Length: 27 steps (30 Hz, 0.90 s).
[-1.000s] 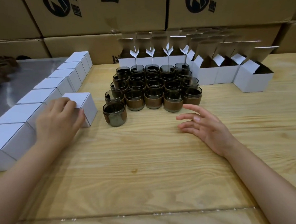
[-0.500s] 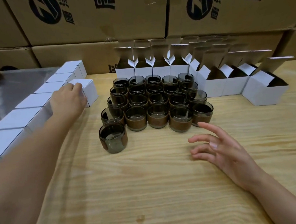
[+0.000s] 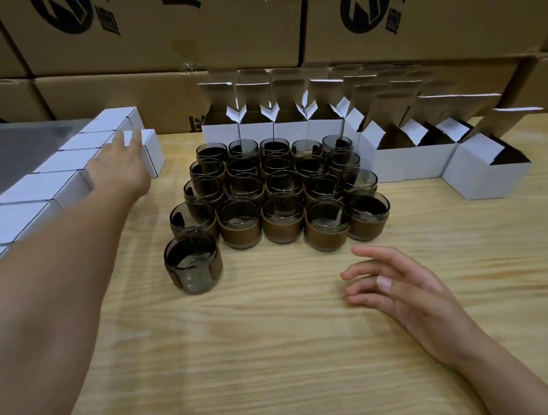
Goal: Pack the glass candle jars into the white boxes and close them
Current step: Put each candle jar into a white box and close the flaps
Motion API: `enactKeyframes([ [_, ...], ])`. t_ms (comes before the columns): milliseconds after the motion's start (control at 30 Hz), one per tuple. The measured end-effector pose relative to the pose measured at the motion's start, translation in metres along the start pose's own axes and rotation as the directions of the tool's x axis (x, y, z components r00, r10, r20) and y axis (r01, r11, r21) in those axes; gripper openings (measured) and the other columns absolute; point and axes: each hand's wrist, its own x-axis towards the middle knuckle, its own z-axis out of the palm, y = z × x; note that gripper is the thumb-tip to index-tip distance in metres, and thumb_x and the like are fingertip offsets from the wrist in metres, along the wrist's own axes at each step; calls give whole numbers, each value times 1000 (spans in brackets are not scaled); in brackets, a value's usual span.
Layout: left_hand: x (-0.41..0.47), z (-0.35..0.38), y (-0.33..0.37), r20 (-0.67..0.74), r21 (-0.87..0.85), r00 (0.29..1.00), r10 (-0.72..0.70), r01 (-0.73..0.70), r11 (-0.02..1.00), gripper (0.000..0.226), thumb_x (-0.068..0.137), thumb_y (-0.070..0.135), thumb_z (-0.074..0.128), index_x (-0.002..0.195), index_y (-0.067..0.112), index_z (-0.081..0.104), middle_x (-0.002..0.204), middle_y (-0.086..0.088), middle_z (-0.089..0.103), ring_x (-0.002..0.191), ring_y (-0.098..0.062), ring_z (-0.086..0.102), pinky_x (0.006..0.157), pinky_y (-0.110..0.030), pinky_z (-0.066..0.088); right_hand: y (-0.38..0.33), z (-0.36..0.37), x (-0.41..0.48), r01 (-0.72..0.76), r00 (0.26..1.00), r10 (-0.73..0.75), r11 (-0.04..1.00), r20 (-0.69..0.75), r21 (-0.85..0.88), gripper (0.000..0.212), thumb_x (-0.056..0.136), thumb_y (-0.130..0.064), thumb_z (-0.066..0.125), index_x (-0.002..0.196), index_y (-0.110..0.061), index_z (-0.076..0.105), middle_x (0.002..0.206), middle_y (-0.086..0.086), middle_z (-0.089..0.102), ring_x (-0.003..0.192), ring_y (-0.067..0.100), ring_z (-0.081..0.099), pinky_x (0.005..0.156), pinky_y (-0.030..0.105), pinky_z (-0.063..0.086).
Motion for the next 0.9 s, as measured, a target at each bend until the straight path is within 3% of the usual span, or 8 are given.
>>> enactKeyframes([
  [100,-16,-20,22,-180,-193,984,-7,-28,981,65,85,-3,48,146,14,33,147,-19,34,130,-39,33,101,-51,31,0,0,0,11,1000,-11,1000,4,-18,40,82,-6,54,122,-3,56,102,22,66,89,33,64,82,38,56],
  [200,-38,-52,51,-254,-398,966,-43,-64,915,46,89,4,43,134,13,50,132,-17,49,122,-36,44,100,-45,38,-1,3,-1,4,1000,-4,999,6,-34,40,80,-9,52,120,-2,57,100,21,67,88,31,65,80,35,56],
  [300,-82,-76,93,-256,-631,966,-29,-144,763,33,90,10,43,115,18,63,104,-3,64,98,-23,59,85,-34,45,-2,5,2,-8,1000,7,999,-4,-42,38,79,-12,55,116,-4,59,98,20,67,86,27,66,79,34,57],
  [400,-150,-88,134,-262,-786,963,67,-253,564,27,89,9,46,100,22,67,75,13,57,63,-7,51,60,-26,40,-1,6,2,-16,1000,16,999,-9,-41,36,79,-14,57,114,-5,60,95,16,68,84,25,67,77,33,57],
  [500,-214,-78,166,-269,-816,948,172,-319,482,23,88,8,51,95,21,69,73,19,55,62,3,47,59,-20,35,0,6,3,-17,1000,16,999,-21,-42,24,90,-4,51,112,-4,60,93,16,68,80,23,68,75,32,57],
  [700,-277,-33,180,42,-900,997,72,6,436,22,88,7,52,94,20,68,73,14,56,69,-8,51,70,-26,44,1,7,1,1,1000,-3,996,-16,-84,23,96,1,44,109,-7,62,92,13,67,79,21,66,74,30,56],
  [833,-272,-24,173,151,-909,988,24,129,396,23,86,6,51,91,21,68,71,10,58,59,0,51,60,-16,39,3,11,0,16,999,-22,990,-39,-141,21,95,2,46,104,-7,64,88,10,68,78,19,66,74,28,57],
  [900,-268,-23,173,175,-911,985,8,159,380,24,85,7,50,88,23,68,73,8,62,58,3,53,54,-13,40,1,11,3,64,985,-93,979,-143,-195,23,95,1,48,97,-12,66,87,6,68,79,17,64,75,27,55],
])
